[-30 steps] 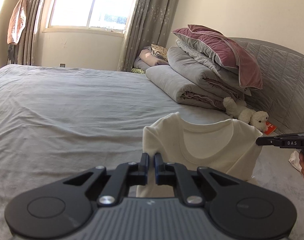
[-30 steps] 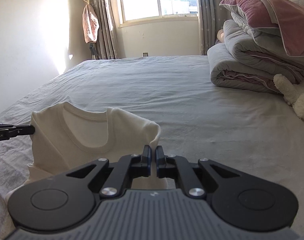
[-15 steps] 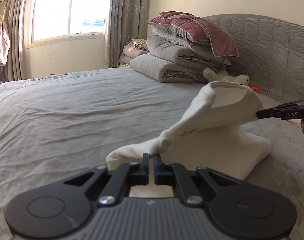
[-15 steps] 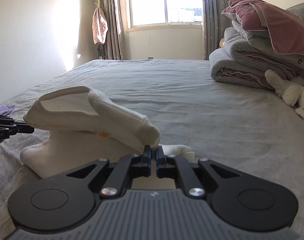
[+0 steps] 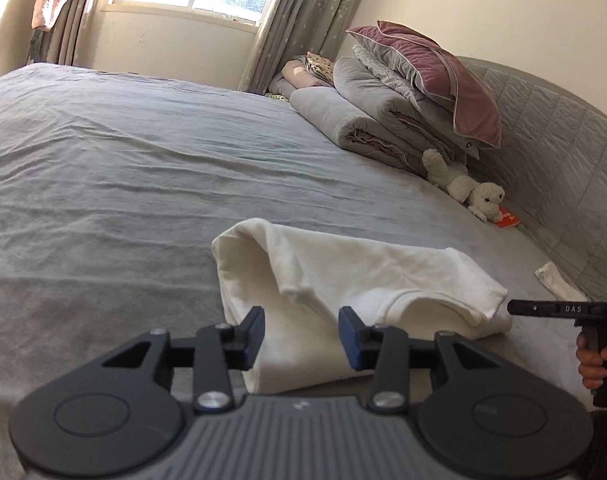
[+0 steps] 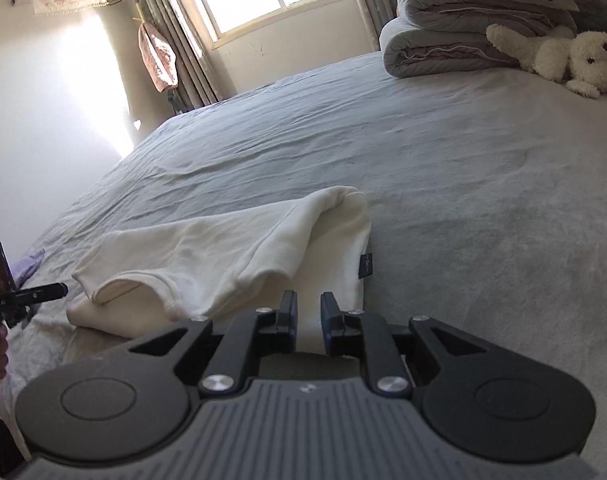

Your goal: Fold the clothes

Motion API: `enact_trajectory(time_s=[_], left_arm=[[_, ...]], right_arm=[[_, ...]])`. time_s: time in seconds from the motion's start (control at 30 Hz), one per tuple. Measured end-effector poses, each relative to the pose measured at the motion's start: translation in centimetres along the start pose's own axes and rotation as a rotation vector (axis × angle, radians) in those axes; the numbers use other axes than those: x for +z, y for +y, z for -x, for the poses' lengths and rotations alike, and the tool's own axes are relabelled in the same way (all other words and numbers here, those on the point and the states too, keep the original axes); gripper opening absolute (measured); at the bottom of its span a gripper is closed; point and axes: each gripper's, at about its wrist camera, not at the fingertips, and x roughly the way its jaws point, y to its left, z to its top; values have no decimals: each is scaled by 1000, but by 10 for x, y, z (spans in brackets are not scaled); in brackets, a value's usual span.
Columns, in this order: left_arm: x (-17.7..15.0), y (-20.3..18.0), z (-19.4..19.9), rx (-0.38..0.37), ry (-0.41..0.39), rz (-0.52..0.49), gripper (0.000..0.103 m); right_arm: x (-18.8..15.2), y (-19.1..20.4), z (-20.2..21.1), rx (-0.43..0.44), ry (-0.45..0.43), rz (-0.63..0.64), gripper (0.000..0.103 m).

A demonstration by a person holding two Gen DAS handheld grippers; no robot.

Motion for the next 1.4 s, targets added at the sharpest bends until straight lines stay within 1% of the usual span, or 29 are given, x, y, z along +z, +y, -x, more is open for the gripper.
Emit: enact_trajectory(time_s=[0.03,0.07,0.1,0.13,0.3,0.33,0.37,0.4,0.43,0.47,0.57,0.63,0.67,0.7,0.77,0.83,0.87,0.97,1.03,1.07,1.13,1.17,1.2,1.23,1.27,1.3,1.4], left_arm=[[2,2,-1,-16,-6,48,52],[4,4,-2,-33,-12,99,59],[5,6,-3,-46,-15,145,63],[6,7,-6,-50,-15,177,63],[3,6,-22,-14,15,266,59],[2,5,-25,-5,23,280,57],[0,5,-28,4,32,295,48],[-1,4,-31,13,40,309,29],[-2,4,-34,23,49,323,16],[-3,3,-34,22,43,335,9],[-6,3,-24,-7,-5,372,8],[-10,6,-15,-30,-33,419,8],[-14,9,-13,-31,-33,437,8],[-19,11,-14,-12,-20,438,8],[-30,13,-24,43,16,405,8],[-39,13,-33,88,39,367,8],[-41,10,-34,100,35,347,9],[-38,5,-34,116,26,300,10],[-32,2,-30,115,21,276,12],[-28,1,-29,114,19,263,15],[-21,-2,-25,112,15,239,25],[-18,-3,-24,111,13,227,35],[-15,-4,-22,111,10,214,41],[-11,-5,-20,110,8,202,43],[-8,-7,-18,109,6,190,46],[-4,-8,-18,115,-1,176,46],[6,-9,-18,138,-25,146,46]], right_arm=[[0,-1,2,21,-12,-44,44],[2,-1,3,43,-24,-80,54],[3,-1,4,65,-35,-116,55],[4,-1,4,84,-45,-150,55],[6,1,-15,66,-21,-225,55],[6,1,-19,62,-16,-240,55],[6,2,-23,59,-11,-255,55],[6,2,-27,56,-8,-269,48],[6,3,-27,56,-13,-273,37],[7,4,-27,57,-16,-280,15],[8,-1,-17,97,-57,-360,9],[5,-8,-8,122,-91,-411,8],[3,-12,-5,125,-95,-431,8],[0,-16,-5,114,-90,-435,8],[-7,-19,-11,65,-58,-411,8],[-18,-17,-21,11,-26,-351,7],[-24,-15,-25,-13,-17,-318,5],[-28,-9,-20,-34,-38,-282,6],[-25,-6,-17,-40,-36,-255,11],[-23,-4,-15,-43,-35,-237,16],[-18,-2,-11,-62,-38,-199,22],[-16,-1,-9,-71,-40,-180,29],[-14,-1,-6,-79,-46,-169,33],[-13,0,-4,-87,-51,-157,35],[-11,1,-1,-99,-59,-146,39],[-9,2,1,-115,-69,-135,41],[-1,7,2,-163,-104,-84,41]])
